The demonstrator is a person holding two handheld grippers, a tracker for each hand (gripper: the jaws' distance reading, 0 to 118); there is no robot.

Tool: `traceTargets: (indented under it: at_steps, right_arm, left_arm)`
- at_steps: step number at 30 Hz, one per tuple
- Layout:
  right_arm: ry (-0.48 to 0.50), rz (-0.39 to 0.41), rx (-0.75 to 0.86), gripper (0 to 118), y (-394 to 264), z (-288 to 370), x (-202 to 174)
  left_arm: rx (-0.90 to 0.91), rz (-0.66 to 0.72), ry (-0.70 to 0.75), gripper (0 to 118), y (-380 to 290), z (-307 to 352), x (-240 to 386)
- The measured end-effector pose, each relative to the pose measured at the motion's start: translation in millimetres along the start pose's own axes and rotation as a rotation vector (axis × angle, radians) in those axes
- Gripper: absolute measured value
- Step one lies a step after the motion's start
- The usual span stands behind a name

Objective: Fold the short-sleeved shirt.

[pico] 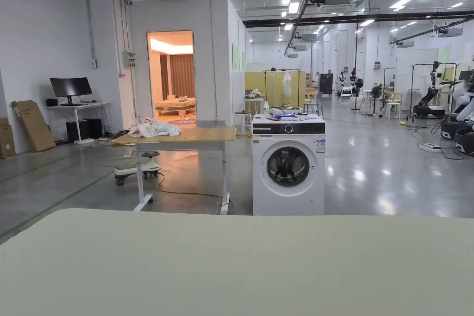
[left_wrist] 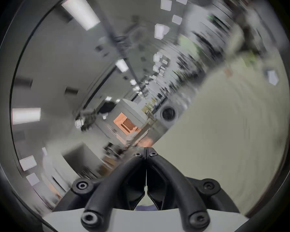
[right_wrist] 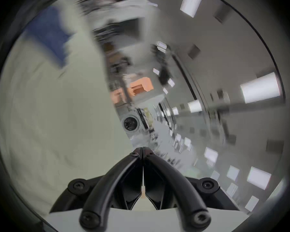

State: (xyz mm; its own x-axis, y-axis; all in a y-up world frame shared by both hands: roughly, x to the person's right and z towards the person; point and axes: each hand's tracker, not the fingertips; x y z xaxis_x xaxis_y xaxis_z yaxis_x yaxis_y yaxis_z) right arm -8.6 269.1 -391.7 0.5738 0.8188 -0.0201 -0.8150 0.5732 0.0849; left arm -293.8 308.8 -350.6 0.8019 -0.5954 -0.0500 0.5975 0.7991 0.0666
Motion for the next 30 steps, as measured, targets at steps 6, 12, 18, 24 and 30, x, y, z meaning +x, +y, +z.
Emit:
traceTargets:
  at_steps: [6,12,18,24,30]
  right_arm:
    - [0.060,-1.103,-0.104,0,-39.0,-15.0,50.8]
    - [0.045,-0.942,-0.093,0,-37.6,-7.8,43.2]
    - [0.068,-0.984,-0.078,0,-34.7,-9.5,40.4]
    - [0.077,-0.974,-0.068,0,-31.2,-10.2,39.8]
    - [0.087,-0.934,-0.051,0,-25.2,-7.8,36.3]
  left_arm:
    - [-0.003,0.738,0.024,0,-22.3,-1.8,-42.8]
    - [-0.058,0.684,0.052,0,-24.3,-5.9,-42.9]
    - [-0.052,0.616,0.037,0,-18.2,-5.2,-36.9]
    - [-0.046,0.653,0.030,0,-19.1,-5.5,-37.0]
    - [-0.054,0.673,0.028,0,-21.6,-5.1,-39.2]
